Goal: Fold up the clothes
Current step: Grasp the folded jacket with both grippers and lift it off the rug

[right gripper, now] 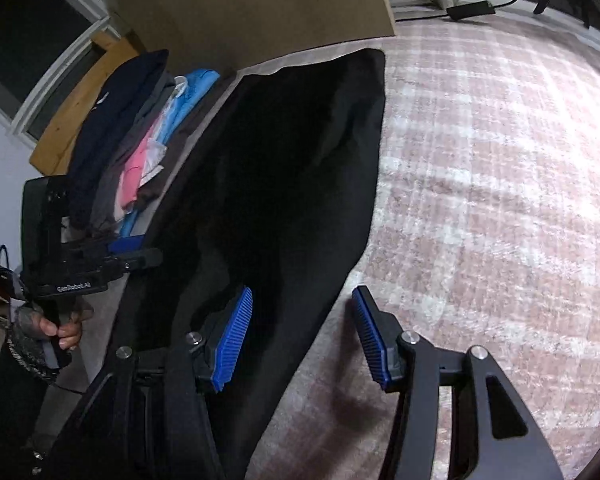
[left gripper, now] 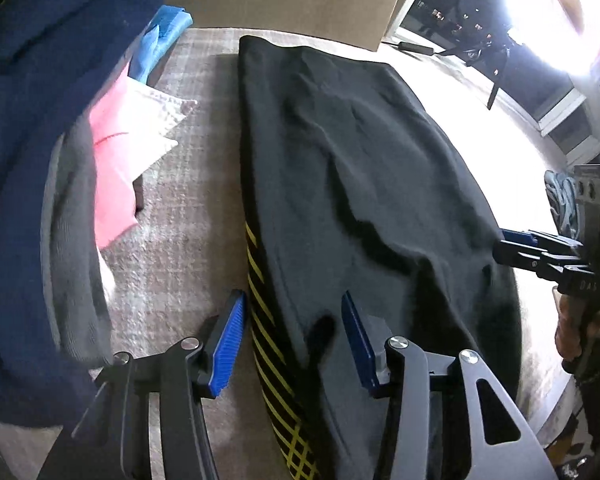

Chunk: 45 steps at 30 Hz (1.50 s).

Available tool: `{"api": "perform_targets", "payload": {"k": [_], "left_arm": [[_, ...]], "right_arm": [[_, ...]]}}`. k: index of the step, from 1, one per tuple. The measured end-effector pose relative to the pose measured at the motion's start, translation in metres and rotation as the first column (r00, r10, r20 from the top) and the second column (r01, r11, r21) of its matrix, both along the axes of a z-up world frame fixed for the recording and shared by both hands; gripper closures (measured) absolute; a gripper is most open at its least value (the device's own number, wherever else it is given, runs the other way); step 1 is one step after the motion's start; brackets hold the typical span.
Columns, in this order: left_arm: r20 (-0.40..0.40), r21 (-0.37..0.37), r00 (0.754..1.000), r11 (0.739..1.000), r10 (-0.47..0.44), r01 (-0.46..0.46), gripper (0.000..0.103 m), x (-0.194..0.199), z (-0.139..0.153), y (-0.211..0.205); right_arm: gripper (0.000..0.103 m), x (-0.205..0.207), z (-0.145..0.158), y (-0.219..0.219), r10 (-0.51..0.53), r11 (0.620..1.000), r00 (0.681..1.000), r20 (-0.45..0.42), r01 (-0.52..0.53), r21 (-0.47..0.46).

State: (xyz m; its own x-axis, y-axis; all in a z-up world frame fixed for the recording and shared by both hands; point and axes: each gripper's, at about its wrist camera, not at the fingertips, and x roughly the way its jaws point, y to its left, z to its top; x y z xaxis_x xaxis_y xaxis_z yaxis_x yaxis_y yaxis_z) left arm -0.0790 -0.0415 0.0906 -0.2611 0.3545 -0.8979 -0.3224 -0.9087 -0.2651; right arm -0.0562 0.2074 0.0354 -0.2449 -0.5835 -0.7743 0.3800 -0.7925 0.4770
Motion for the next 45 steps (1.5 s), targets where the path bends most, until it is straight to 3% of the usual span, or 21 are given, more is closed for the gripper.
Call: {"api": "perform_targets", "payload": {"k": [2,3,4,5,8,12,15,19,24,30,34,38,41,45], "left_arm": [[0.003,0.016,1.0,1.0,-0.002,0.002,0.082,0.0,-0.001,-0.001],[0.0,0.015,1.0,1.0,0.004,-0.004,0.093,0.0,-0.001,-0.002],[0.009,0.034,1.0,0.999,0.008,-0.009,0.097,-0.001,-0.002,-0.004],[0.022,0.067,1.0,0.998,0.015,-0.017,0.099,-0.001,-0.003,-0.006],[0.024,0.194,0.999,0.98,0.034,-0.038,0.1,0.001,0.01,-0.015],[-0.005,0.368,0.997,0.927,0.076,-0.069,0.1,0.014,0.05,-0.032],[-0.087,0.458,0.992,0.888,0.096,-0.046,0.1,0.025,0.096,-0.043],[-0.241,0.538,0.961,0.843,0.135,0.016,0.1,0.044,0.169,-0.056],[-0.398,0.531,0.9,0.845,0.177,0.068,0.1,0.075,0.236,-0.064],[-0.478,0.506,0.842,0.862,0.251,0.03,0.1,0.102,0.28,-0.093],[-0.526,0.489,0.793,0.872,0.308,-0.015,0.1,0.116,0.295,-0.132],[-0.535,0.48,0.766,0.875,0.356,-0.071,0.1,0.115,0.301,-0.178],[-0.541,0.475,0.752,0.875,0.378,-0.098,0.1,0.101,0.305,-0.207],[-0.555,0.448,0.735,0.885,0.389,-0.131,0.1,0.05,0.312,-0.239]], "right_arm": [[0.059,-0.002,-0.002,-0.003,0.016,1.0,1.0,0.005,-0.016,-0.005],[0.074,-0.003,-0.003,-0.005,0.025,1.0,1.0,0.007,-0.025,-0.006],[0.09,-0.004,-0.006,-0.007,0.034,0.999,0.999,0.022,-0.034,-0.016],[0.094,-0.005,-0.009,-0.008,0.042,0.998,0.998,0.043,-0.041,-0.04],[0.096,-0.004,-0.006,-0.003,0.035,0.991,0.998,0.056,-0.027,-0.132],[0.097,0.003,0.022,0.019,-0.005,0.964,0.999,0.039,0.015,-0.264],[0.097,0.011,0.063,0.039,-0.038,0.933,0.999,-0.015,0.031,-0.358],[0.097,0.022,0.134,0.063,-0.088,0.88,0.988,-0.124,0.018,-0.475],[0.097,0.049,0.231,0.057,-0.084,0.878,0.936,-0.343,-0.093,-0.47],[0.097,0.074,0.294,0.01,-0.014,0.879,0.884,-0.468,-0.212,-0.426],[0.097,0.088,0.312,-0.037,0.043,0.875,0.86,-0.508,-0.279,-0.397],[0.097,0.087,0.315,-0.091,0.076,0.86,0.864,-0.497,-0.309,-0.406],[0.097,0.08,0.317,-0.132,0.095,0.856,0.865,-0.492,-0.323,-0.402],[0.097,0.05,0.318,-0.185,0.106,0.872,0.869,-0.483,-0.315,-0.376]]}}
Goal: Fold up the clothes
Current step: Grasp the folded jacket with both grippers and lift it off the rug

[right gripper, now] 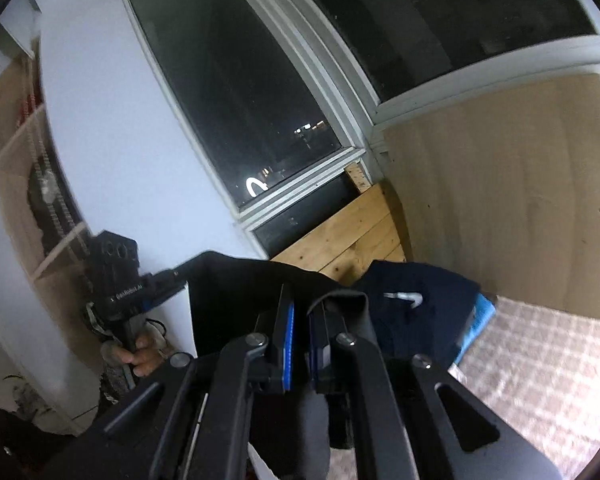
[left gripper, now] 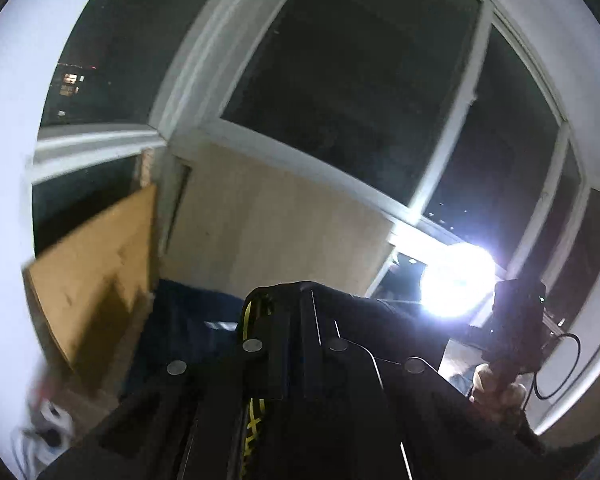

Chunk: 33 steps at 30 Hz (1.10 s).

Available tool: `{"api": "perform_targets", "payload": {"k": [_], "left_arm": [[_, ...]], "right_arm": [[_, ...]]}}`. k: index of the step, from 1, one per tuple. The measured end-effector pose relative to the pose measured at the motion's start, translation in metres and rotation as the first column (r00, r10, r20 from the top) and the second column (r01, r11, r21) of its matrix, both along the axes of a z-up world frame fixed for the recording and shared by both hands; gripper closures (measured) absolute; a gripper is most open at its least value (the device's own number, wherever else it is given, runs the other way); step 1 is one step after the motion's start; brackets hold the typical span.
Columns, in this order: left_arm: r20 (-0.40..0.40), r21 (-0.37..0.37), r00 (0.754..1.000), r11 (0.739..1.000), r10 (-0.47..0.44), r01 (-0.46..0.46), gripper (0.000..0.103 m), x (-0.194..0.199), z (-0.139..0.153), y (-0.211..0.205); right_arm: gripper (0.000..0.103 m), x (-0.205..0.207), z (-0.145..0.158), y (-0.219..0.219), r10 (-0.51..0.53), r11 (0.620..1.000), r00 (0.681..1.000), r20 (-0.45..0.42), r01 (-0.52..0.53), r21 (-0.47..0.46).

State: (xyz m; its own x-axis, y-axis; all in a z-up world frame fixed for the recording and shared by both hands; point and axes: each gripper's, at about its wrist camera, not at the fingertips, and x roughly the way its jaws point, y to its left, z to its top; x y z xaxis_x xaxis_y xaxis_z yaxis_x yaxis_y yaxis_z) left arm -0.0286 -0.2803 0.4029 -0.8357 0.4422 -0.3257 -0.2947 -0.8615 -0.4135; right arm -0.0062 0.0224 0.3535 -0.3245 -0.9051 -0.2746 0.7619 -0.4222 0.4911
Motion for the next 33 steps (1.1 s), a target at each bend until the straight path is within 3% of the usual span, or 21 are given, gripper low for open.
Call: {"api": "perform_targets", "payload": {"k": [4,6,10,13,18,22,25,30,33], "left_arm": [[0.098,-0.008,0.995,1.0,0.024,-0.023,0.1,-0.085,-0.021,-0.019],[0.164,-0.037,0.986,0.999,0.038,-0.033,0.1,-0.131,-0.045,-0.024],[0.283,-0.045,0.958,0.999,0.033,-0.021,0.1,-0.215,-0.093,-0.022],[0.338,-0.039,0.941,0.999,0.023,-0.01,0.1,-0.262,-0.12,-0.016],[0.374,-0.113,0.927,0.993,0.025,0.018,0.1,-0.298,-0.149,0.004],[0.341,-0.065,0.94,0.998,0.019,0.003,0.1,-0.29,-0.154,-0.001],[0.281,-0.001,0.96,1.0,0.008,-0.008,0.1,-0.26,-0.141,-0.01],[0.139,0.022,0.99,1.0,0.013,-0.017,0.1,-0.17,-0.089,-0.014],[0.055,0.024,0.998,1.0,0.015,-0.016,0.1,-0.11,-0.055,-0.015]], "right_arm": [[0.097,-0.061,-0.023,-0.054,-0.072,0.995,0.995,0.065,0.067,0.078],[0.097,-0.097,-0.044,-0.076,-0.116,0.987,0.985,0.126,0.101,0.122],[0.097,-0.164,-0.083,-0.106,-0.207,0.959,0.964,0.167,0.166,0.231],[0.097,-0.199,-0.103,-0.116,-0.239,0.942,0.951,0.194,0.179,0.284],[0.097,-0.241,-0.14,-0.124,-0.256,0.923,0.933,0.254,0.158,0.352],[0.097,-0.244,-0.153,-0.115,-0.252,0.941,0.925,0.283,0.167,0.294],[0.097,-0.227,-0.139,-0.101,-0.225,0.964,0.935,0.275,0.173,0.202],[0.097,-0.151,-0.076,-0.079,-0.16,0.983,0.982,0.104,0.15,0.102],[0.097,-0.098,-0.043,-0.066,-0.114,0.992,0.993,0.017,0.113,0.055]]}}
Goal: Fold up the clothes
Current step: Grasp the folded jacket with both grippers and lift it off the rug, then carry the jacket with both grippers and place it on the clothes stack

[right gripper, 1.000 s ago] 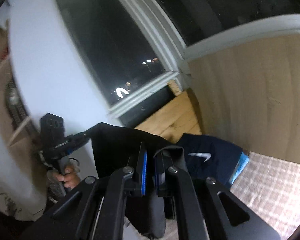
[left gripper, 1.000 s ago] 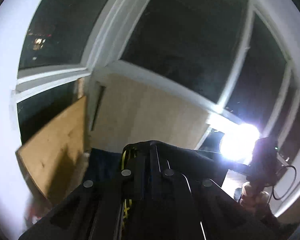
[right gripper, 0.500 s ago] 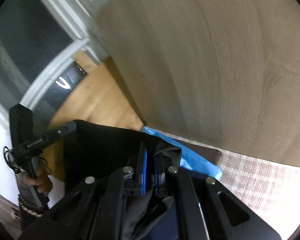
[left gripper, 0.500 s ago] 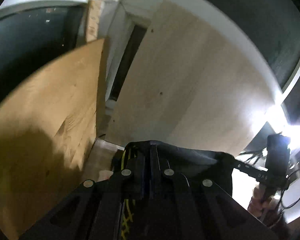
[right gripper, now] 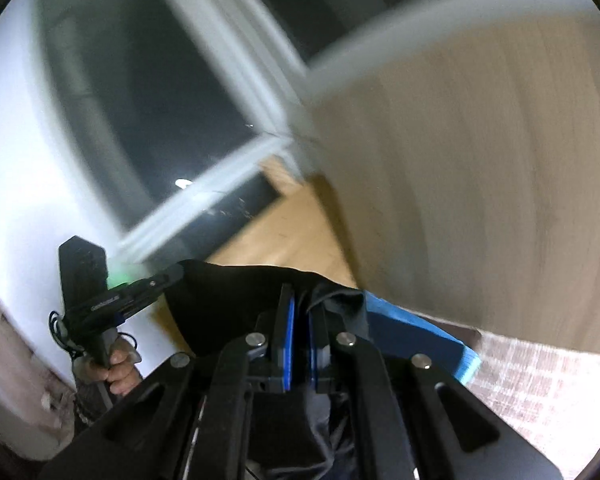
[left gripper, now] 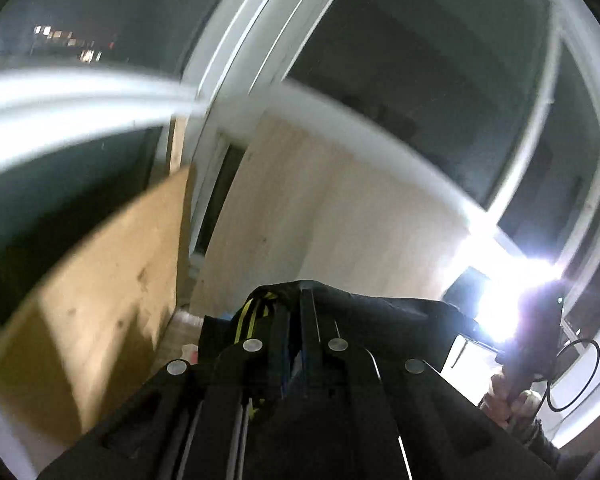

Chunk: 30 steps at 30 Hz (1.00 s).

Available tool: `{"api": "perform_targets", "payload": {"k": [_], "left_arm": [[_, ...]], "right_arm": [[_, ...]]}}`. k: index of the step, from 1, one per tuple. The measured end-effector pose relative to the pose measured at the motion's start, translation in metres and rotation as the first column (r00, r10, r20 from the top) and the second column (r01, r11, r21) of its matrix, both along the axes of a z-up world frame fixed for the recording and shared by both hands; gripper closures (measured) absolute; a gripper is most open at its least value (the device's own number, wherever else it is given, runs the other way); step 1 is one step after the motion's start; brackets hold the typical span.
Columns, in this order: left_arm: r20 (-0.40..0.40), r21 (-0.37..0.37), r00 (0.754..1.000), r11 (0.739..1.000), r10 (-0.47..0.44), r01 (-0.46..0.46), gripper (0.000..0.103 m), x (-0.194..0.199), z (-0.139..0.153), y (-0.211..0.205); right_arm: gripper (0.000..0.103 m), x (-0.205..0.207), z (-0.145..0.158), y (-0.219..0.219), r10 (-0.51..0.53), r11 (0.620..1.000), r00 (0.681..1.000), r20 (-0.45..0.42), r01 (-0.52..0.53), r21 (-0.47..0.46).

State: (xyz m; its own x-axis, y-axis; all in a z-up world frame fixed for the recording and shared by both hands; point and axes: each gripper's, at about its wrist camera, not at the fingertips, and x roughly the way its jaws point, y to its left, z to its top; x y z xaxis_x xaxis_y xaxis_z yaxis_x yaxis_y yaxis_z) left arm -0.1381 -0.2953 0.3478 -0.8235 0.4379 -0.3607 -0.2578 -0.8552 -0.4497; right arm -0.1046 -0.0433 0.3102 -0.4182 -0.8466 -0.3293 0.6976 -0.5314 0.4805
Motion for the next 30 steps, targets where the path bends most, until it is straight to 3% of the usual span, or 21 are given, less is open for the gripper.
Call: {"api": "perform_targets", "payload": {"k": [3,6,11,14,18,22,25,30], "left_arm": [[-0.042,0.031,0.999,0.999,-0.024,0.026,0.1,0.045,0.023,-0.005],[-0.07,0.016,0.997,1.0,0.011,-0.01,0.1,0.075,0.044,-0.007],[-0.101,-0.028,0.995,0.999,0.026,-0.029,0.1,0.092,0.066,-0.001],[-0.106,-0.038,0.994,0.999,0.023,-0.027,0.1,0.086,0.067,0.001],[-0.043,-0.057,0.999,0.998,0.013,-0.016,0.1,0.041,0.05,0.004],[0.106,-0.023,0.994,1.0,0.005,-0.002,0.1,-0.046,-0.003,-0.001],[0.238,0.027,0.971,1.0,0.002,-0.009,0.1,-0.114,-0.058,-0.005],[0.363,-0.015,0.931,1.0,0.029,-0.025,0.1,-0.183,-0.119,0.003]], "right_arm": [[0.097,0.042,0.024,0.014,0.032,0.999,0.998,-0.047,-0.034,-0.04],[0.097,0.069,0.041,0.022,0.068,0.995,0.995,-0.069,-0.072,-0.066],[0.097,0.09,0.051,0.026,0.088,0.992,0.993,-0.084,-0.095,-0.083],[0.097,0.082,0.051,0.022,0.091,0.99,0.994,-0.068,-0.098,-0.106],[0.097,0.043,0.028,0.022,0.079,0.992,0.997,0.009,-0.078,-0.104],[0.097,-0.036,-0.023,0.0,0.03,0.999,0.989,0.145,-0.024,-0.043],[0.097,-0.094,-0.075,-0.014,-0.046,0.998,0.97,0.239,0.035,0.048],[0.097,-0.156,-0.138,-0.036,-0.082,0.983,0.943,0.322,0.023,0.184]]}}
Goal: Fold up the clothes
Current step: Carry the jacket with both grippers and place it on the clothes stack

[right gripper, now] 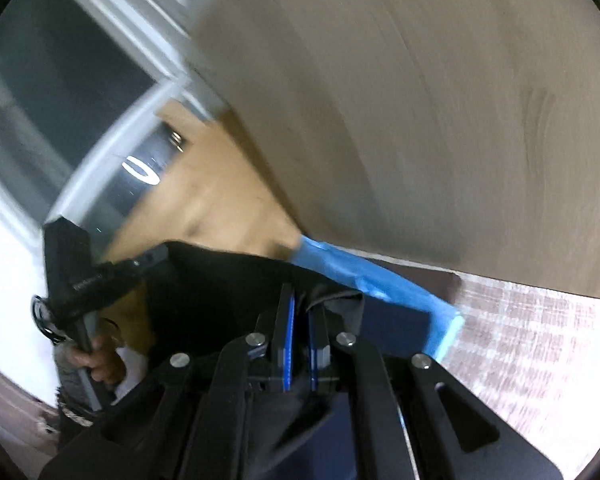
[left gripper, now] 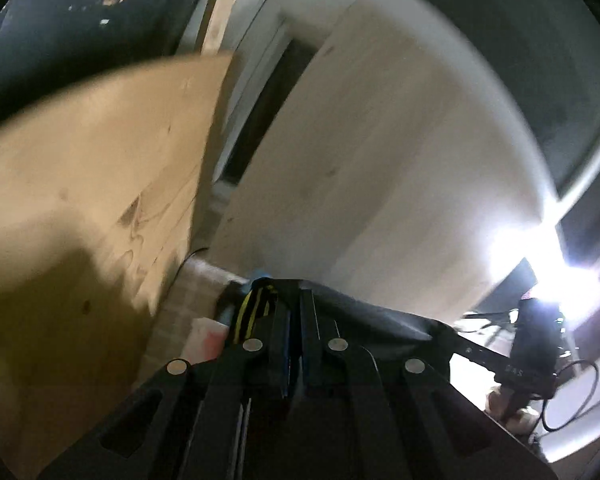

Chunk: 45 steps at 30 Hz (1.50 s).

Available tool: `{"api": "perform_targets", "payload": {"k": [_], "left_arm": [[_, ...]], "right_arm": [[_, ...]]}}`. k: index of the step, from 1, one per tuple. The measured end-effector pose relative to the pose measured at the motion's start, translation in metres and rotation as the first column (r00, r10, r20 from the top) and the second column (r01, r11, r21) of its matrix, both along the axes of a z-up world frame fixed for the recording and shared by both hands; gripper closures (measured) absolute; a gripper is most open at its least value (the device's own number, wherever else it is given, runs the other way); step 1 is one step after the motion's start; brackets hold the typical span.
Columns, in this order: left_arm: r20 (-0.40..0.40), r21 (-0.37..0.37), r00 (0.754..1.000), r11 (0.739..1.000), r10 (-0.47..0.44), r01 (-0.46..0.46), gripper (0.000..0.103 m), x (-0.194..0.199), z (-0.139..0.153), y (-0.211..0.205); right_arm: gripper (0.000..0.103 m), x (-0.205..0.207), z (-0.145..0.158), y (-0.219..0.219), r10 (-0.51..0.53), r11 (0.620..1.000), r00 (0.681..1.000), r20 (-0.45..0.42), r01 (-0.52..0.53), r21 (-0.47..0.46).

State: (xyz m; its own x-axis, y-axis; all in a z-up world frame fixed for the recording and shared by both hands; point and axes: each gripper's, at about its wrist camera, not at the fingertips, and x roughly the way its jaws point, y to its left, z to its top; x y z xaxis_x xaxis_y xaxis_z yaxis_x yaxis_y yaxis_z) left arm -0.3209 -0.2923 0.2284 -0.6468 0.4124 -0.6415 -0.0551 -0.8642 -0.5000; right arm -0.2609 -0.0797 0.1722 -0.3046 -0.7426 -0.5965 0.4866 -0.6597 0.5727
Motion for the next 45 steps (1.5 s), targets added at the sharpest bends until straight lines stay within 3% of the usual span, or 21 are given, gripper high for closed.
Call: {"api": "perform_targets", "payload": {"k": [4,8,10,13,17,19,22,25,29,30,32,33,35,36,39,42,45], "left_arm": [[0.067,-0.012,0.997,1.0,0.022,-0.022,0.095,-0.021,-0.015,-0.004],[0.065,-0.091,0.997,0.995,0.048,-0.042,0.088,-0.015,-0.005,-0.01],[0.051,-0.126,0.997,0.991,0.059,-0.052,0.088,-0.007,0.003,-0.011],[0.002,-0.169,0.996,0.982,0.084,-0.082,0.088,0.017,0.02,-0.017],[-0.08,-0.149,0.996,0.987,0.043,-0.055,0.088,0.062,0.041,-0.011],[-0.115,-0.125,0.993,0.992,-0.004,-0.011,0.083,0.088,0.045,0.001],[-0.115,-0.166,0.989,0.984,-0.091,0.071,0.075,0.122,0.032,0.029],[-0.062,-0.192,0.991,0.976,-0.117,0.104,0.075,0.14,0.007,0.044],[-0.004,-0.221,0.997,0.972,-0.083,0.08,0.071,0.148,-0.02,0.045],[0.009,-0.244,0.998,0.968,-0.062,0.063,0.071,0.146,-0.027,0.044],[0.024,-0.219,0.999,0.975,-0.025,0.03,0.071,0.146,-0.032,0.039],[0.031,-0.2,1.0,0.98,-0.008,0.013,0.071,0.147,-0.034,0.036],[0.0,-0.183,1.0,0.983,0.006,-0.006,0.066,0.16,-0.026,0.034],[-0.026,-0.196,1.0,0.98,0.011,-0.016,0.055,0.171,-0.02,0.037],[-0.071,-0.229,0.997,0.973,0.008,-0.025,0.026,0.205,-0.006,0.048],[-0.075,-0.235,0.997,0.971,0.024,-0.041,0.024,0.232,-0.002,0.063],[-0.064,-0.233,0.998,0.972,0.026,-0.04,0.023,0.253,0.0,0.084]], "right_arm": [[0.093,-0.031,-0.025,-0.009,0.047,0.999,0.996,0.08,-0.048,0.015],[0.089,-0.042,-0.024,-0.012,0.106,0.994,0.98,0.169,-0.11,0.01],[0.076,-0.038,-0.019,-0.01,0.145,0.989,0.973,0.181,-0.146,-0.007],[0.061,-0.021,0.001,0.009,0.153,0.988,0.977,0.145,-0.152,-0.023],[0.059,-0.007,0.021,0.033,0.087,0.996,0.992,0.094,-0.085,-0.025],[0.059,0.015,0.032,0.038,0.056,0.998,0.998,0.007,-0.056,-0.012],[0.059,0.066,0.043,0.027,0.098,0.995,0.987,-0.129,-0.101,-0.012],[0.059,0.121,0.038,0.001,0.148,0.988,0.96,-0.238,-0.132,0.083],[0.059,0.166,0.016,-0.03,0.197,0.966,0.929,-0.313,-0.129,0.224],[0.059,0.171,0.007,-0.041,0.227,0.947,0.922,-0.313,-0.133,0.293],[0.059,0.177,-0.007,-0.058,0.265,0.894,0.916,-0.301,-0.117,0.432],[0.059,0.179,-0.007,-0.059,0.257,0.884,0.922,-0.291,-0.102,0.457],[0.059,0.184,0.01,-0.042,0.206,0.92,0.942,-0.267,-0.093,0.381],[0.059,0.187,0.02,-0.032,0.178,0.939,0.951,-0.252,-0.088,0.331],[0.042,0.204,0.05,0.007,0.063,0.974,0.965,-0.255,-0.004,0.225],[0.039,0.229,0.066,0.042,-0.062,0.978,0.954,-0.294,0.117,0.173],[0.039,0.255,0.066,0.078,-0.172,0.944,0.93,-0.326,0.25,0.215]]}}
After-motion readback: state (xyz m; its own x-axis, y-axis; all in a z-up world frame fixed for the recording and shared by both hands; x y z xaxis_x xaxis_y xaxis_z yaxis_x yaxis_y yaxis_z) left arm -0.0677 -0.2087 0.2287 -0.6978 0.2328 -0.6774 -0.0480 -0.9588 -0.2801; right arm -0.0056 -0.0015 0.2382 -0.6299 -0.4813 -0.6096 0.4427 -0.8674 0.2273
